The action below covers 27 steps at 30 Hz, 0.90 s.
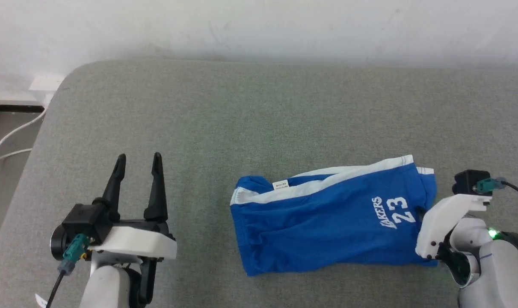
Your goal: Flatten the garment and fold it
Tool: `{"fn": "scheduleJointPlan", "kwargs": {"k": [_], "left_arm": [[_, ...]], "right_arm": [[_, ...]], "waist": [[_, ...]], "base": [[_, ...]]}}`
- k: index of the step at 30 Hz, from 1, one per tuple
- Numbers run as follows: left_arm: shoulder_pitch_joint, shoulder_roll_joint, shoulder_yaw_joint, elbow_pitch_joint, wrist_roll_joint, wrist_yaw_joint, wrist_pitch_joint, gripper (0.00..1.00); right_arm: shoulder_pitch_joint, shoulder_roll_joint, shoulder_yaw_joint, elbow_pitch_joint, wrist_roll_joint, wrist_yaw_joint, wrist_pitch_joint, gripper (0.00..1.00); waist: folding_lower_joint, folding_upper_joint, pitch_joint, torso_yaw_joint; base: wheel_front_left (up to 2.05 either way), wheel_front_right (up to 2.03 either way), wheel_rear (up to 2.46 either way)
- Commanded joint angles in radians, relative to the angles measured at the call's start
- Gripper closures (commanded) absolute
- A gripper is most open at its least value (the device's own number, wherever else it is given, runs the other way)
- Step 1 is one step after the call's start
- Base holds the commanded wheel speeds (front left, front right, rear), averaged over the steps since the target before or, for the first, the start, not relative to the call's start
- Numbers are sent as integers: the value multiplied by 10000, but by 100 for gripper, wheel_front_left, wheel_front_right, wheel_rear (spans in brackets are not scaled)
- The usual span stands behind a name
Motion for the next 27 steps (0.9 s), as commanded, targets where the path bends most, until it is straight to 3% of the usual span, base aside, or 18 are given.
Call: {"fn": "scheduleJointPlan", "kwargs": {"k": [1,9,13,20,24,27], "left_arm": [[106,-45,42,28,59,-78,-47,0],[185,-121,54,72,233,-222,-47,0],[215,-133,-6,152,268,-284,-47,0],[266,-141,-107,182,332,-326,-47,0],[245,-143,-182,145,296,-291,-47,0],[182,-143,-252,102,255,-260,-47,0]], "right_arm": [[187,-3,-80,26,-100,-15,-20,100],[447,-131,-1959,-958,-1928,-15,-256,100],[745,-179,-2158,-1804,-2667,-15,-57,100],[1459,-94,-193,-4367,-1709,-15,910,100],[1759,-173,1726,-5915,-1124,-15,1955,100],[1643,-379,3219,-6359,-945,-15,2491,100]], "waist": [[-1,-1,-19,-11],[-1,-1,-137,26],[-1,-1,-210,80],[-1,-1,-284,134],[-1,-1,-247,173],[-1,-1,-150,214]], "base": [[0,0,0],[0,0,0],[0,0,0],[0,0,0],[0,0,0],[0,0,0]]}}
